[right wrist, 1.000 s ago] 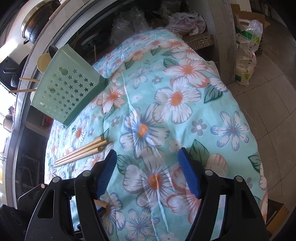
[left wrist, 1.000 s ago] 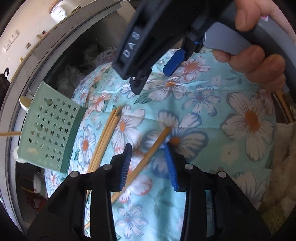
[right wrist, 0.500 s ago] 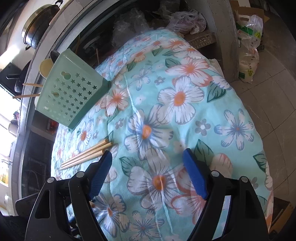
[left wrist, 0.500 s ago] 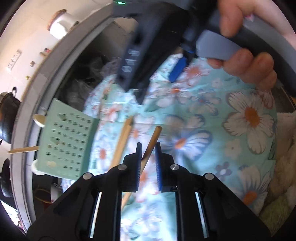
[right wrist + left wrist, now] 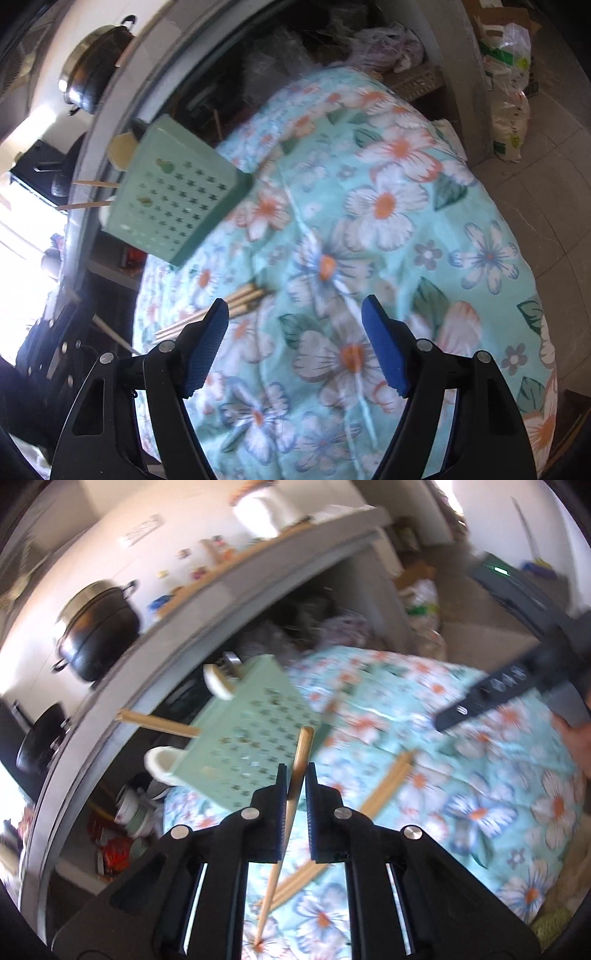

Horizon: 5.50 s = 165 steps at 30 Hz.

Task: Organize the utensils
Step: 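Grasp a wooden chopstick with the left tool while the right tool grasps another chopstick, then raise both held chopsticks upright above the green holder, then drop the chopsticks into the holder and open both tools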

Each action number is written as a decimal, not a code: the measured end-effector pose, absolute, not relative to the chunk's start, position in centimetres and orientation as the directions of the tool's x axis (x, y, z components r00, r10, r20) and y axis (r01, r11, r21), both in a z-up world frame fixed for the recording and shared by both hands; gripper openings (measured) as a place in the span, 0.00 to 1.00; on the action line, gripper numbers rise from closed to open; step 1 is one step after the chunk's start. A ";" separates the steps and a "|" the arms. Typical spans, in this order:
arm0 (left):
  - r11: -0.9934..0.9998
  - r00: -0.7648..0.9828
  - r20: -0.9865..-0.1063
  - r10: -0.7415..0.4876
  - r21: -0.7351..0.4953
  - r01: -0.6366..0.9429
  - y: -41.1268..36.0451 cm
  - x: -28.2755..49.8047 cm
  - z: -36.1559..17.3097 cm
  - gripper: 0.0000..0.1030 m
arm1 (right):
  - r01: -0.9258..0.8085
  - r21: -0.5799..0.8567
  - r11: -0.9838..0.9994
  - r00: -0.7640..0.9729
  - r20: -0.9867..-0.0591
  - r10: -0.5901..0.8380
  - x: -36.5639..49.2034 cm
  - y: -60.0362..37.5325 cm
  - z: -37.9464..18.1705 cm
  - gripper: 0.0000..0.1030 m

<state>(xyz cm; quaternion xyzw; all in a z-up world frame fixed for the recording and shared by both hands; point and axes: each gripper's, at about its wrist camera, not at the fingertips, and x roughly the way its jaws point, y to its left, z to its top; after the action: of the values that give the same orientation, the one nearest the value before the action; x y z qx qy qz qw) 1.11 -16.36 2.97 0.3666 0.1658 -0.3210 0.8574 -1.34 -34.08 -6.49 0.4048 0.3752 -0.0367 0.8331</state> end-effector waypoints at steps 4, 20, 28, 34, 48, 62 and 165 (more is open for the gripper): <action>0.607 0.775 -0.485 -0.406 0.490 0.625 -15.2 2.4 4.4 0.07 | 0.293 0.718 0.631 0.720 -0.600 0.349 0.0 -32.5 -6.7 0.59; 0.738 0.801 -0.452 -0.393 0.365 0.568 -11.3 5.9 6.9 0.06 | 0.396 0.852 0.343 0.711 -0.520 0.473 3.8 -31.9 -12.1 0.28; 0.742 0.803 -0.452 -0.389 0.363 0.564 -11.2 6.1 6.9 0.06 | 0.402 0.864 0.304 0.728 -0.503 0.466 2.5 -32.6 -12.4 0.13; 0.740 0.803 -0.453 -0.388 0.366 0.564 -11.2 6.0 7.0 0.06 | 0.368 0.881 0.297 0.743 -0.471 0.475 1.1 -32.6 -11.4 0.12; 0.765 0.831 -0.422 -0.362 0.374 0.523 -10.3 6.7 8.0 0.05 | 0.174 0.892 0.418 0.859 -0.345 0.379 -1.6 -33.8 -3.3 0.06; 0.827 0.844 -0.393 -0.365 0.279 0.488 -7.9 8.3 11.8 0.05 | 0.084 0.870 0.486 0.894 -0.281 0.349 -2.3 -34.1 -0.1 0.06; 0.905 0.729 -0.548 -0.411 -0.148 0.400 -0.2 12.7 2.6 0.87 | 0.015 0.125 0.992 0.935 -0.353 0.030 10.2 -24.7 15.7 0.28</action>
<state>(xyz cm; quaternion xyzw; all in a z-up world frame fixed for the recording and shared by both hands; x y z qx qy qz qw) 12.67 -0.24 2.57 -0.0099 0.2969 -0.2181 0.9296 10.20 -24.69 15.75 0.0627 0.1799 0.0038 0.9817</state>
